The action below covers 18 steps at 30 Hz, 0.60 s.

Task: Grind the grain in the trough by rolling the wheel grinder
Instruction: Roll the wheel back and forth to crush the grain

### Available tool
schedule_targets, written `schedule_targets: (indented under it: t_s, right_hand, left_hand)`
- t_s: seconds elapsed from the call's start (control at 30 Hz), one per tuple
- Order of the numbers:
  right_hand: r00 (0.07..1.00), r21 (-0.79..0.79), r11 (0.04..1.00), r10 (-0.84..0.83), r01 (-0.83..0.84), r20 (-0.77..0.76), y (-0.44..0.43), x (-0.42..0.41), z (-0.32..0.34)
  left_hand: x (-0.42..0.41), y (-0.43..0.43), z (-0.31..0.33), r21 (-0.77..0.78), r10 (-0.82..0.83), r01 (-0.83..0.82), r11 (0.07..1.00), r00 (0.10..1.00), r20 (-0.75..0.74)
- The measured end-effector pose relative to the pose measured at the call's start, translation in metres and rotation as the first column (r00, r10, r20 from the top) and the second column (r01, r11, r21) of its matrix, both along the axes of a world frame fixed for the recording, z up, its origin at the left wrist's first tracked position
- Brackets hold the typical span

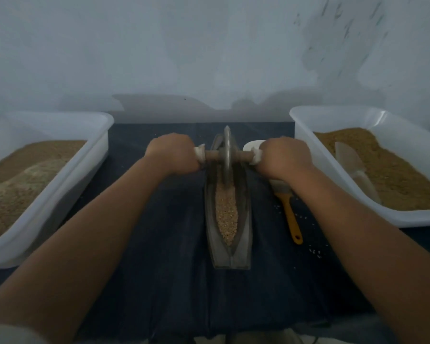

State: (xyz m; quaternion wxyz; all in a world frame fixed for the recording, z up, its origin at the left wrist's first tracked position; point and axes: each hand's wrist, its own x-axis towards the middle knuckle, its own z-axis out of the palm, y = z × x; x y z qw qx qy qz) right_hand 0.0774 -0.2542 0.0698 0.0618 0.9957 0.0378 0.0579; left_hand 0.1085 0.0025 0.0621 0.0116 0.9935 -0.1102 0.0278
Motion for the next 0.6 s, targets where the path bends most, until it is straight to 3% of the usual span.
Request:
schedule_targets:
  t_s: [0.13,0.23,0.3,0.37,0.43,0.5,0.6]
  right_hand:
    - [0.997,0.009,0.999,0.045,-0.044,-0.059,-0.006,-0.006,-0.002]
    - [0.919,0.13,0.99,0.093,-0.045,-0.384,-0.019,-0.039,-0.007]
    - [0.858,0.171,0.984,0.128,-0.047,-0.498,-0.026,-0.057,-0.009]
    - [0.905,0.136,0.988,0.122,-0.072,-0.408,-0.027,-0.057,-0.016]
    - [0.982,0.056,0.994,0.104,-0.096,-0.158,-0.022,-0.041,-0.022]
    - [0.994,0.027,0.997,0.067,-0.07,0.088,-0.014,-0.016,-0.025]
    - [0.984,0.017,1.0,0.018,-0.022,0.178,-0.008,0.017,-0.022]
  left_hand:
    - [-0.018,0.006,-0.005,0.014,-0.055,0.056,0.998,0.994,-0.096]
    - [-0.057,0.02,-0.008,0.025,-0.155,0.165,0.986,0.961,-0.228]
    - [-0.077,0.026,-0.011,0.048,-0.191,0.207,0.977,0.953,-0.236]
    - [-0.075,0.026,-0.014,0.046,-0.181,0.194,0.98,0.961,-0.21]
    - [-0.056,0.02,-0.011,0.044,-0.142,0.151,0.988,0.976,-0.165]
    - [-0.028,0.011,-0.009,0.033,-0.073,0.075,0.997,0.996,-0.057]
    - [0.002,0.0,-0.005,0.0,0.031,-0.031,1.0,0.999,0.045]
